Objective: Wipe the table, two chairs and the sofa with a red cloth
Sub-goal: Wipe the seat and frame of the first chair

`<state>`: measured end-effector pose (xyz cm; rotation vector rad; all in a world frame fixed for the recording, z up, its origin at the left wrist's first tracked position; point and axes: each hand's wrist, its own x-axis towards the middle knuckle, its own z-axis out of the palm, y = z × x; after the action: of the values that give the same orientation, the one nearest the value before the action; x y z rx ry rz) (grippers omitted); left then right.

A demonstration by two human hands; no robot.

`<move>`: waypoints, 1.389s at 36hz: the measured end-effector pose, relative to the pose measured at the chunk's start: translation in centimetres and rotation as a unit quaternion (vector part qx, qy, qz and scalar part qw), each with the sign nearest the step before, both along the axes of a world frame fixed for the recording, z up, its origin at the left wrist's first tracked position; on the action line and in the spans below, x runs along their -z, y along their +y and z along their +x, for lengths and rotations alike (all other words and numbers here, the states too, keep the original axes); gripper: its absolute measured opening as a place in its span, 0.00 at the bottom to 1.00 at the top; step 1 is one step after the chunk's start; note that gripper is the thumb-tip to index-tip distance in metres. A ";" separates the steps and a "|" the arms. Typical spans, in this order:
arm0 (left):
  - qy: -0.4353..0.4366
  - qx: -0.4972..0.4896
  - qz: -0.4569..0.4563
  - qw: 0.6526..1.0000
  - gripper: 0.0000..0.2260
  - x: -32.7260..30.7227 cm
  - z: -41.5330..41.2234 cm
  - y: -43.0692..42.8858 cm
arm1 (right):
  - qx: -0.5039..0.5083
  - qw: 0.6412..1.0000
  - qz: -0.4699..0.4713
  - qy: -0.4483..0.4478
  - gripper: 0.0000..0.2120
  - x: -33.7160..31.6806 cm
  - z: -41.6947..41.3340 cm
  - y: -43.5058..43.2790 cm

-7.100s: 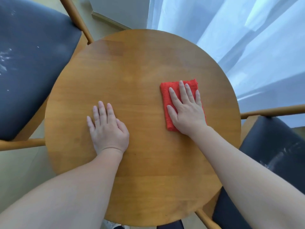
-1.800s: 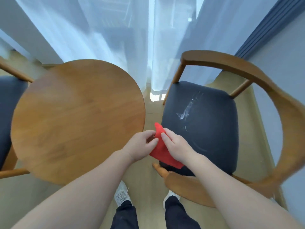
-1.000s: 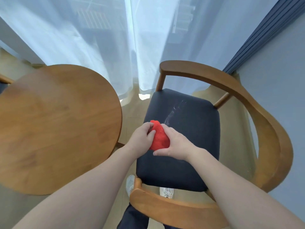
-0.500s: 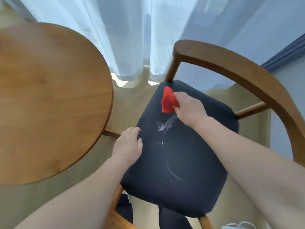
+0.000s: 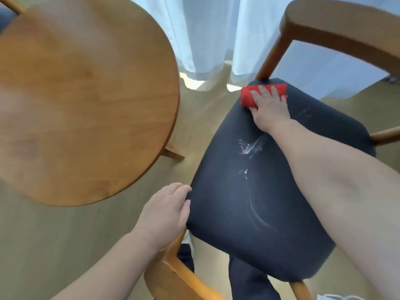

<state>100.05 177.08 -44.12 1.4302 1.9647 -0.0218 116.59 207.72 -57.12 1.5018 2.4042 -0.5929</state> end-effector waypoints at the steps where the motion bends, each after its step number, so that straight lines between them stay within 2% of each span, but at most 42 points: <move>1: -0.003 -0.003 -0.001 1.000 0.16 -0.1 0.1 0.0 | 0.002 1.000 0.002 0.001 0.24 0.0 0.0 -0.1; 8: -0.035 -0.009 -0.004 0.999 0.16 -1.0 0.9 -0.6 | 0.000 0.999 0.034 0.028 0.21 0.2 0.2 -1.8; 15: -0.030 0.032 0.004 0.999 0.17 -1.0 1.5 -0.9 | -0.025 0.997 0.076 0.020 0.19 -0.5 0.7 -5.9; 19: 0.010 0.050 -0.024 0.998 0.26 2.5 2.1 1.9 | -0.071 0.993 0.085 0.040 0.18 0.0 1.4 -7.0; 21: 0.048 0.093 -0.043 0.994 0.31 4.9 2.6 3.5 | -0.098 0.989 0.105 0.032 0.19 0.3 1.6 -6.1; 24: 0.084 0.163 -0.064 0.981 0.38 7.9 3.5 5.1 | -0.124 0.989 0.080 0.002 0.22 1.0 1.6 -4.8; 26: 0.086 0.192 -0.078 0.975 0.42 9.3 4.2 5.7 | -0.109 0.992 0.063 0.028 0.22 1.7 1.5 -5.1; 29: 0.065 0.189 -0.107 0.974 0.44 11.3 5.2 5.9 | -0.077 0.988 0.092 0.101 0.21 2.8 1.2 -6.5; 32: 0.074 0.181 -0.107 0.975 0.45 12.0 5.6 5.7 | -0.058 0.981 0.118 0.145 0.19 3.0 1.0 -8.6; 35: 0.075 0.173 -0.098 0.977 0.43 11.4 5.8 5.4 | -0.102 0.964 0.152 0.192 0.18 3.3 1.5 -11.9; 38: 0.058 0.158 -0.099 0.981 0.39 10.9 6.0 4.5 | -0.137 0.956 0.169 0.199 0.18 3.7 2.4 -14.0; 43: 0.035 0.159 -0.127 0.978 0.37 10.6 5.6 4.8 | -0.231 0.931 0.175 0.221 0.19 4.1 2.8 -11.3; 50: 0.057 0.185 -0.119 0.974 0.37 10.9 5.8 4.6 | -0.349 0.884 0.215 0.226 0.20 4.5 2.0 -7.2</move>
<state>105.83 181.64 -55.04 1.6382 1.6870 -0.5007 118.59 200.55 -61.63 0.5016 3.3290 -0.2591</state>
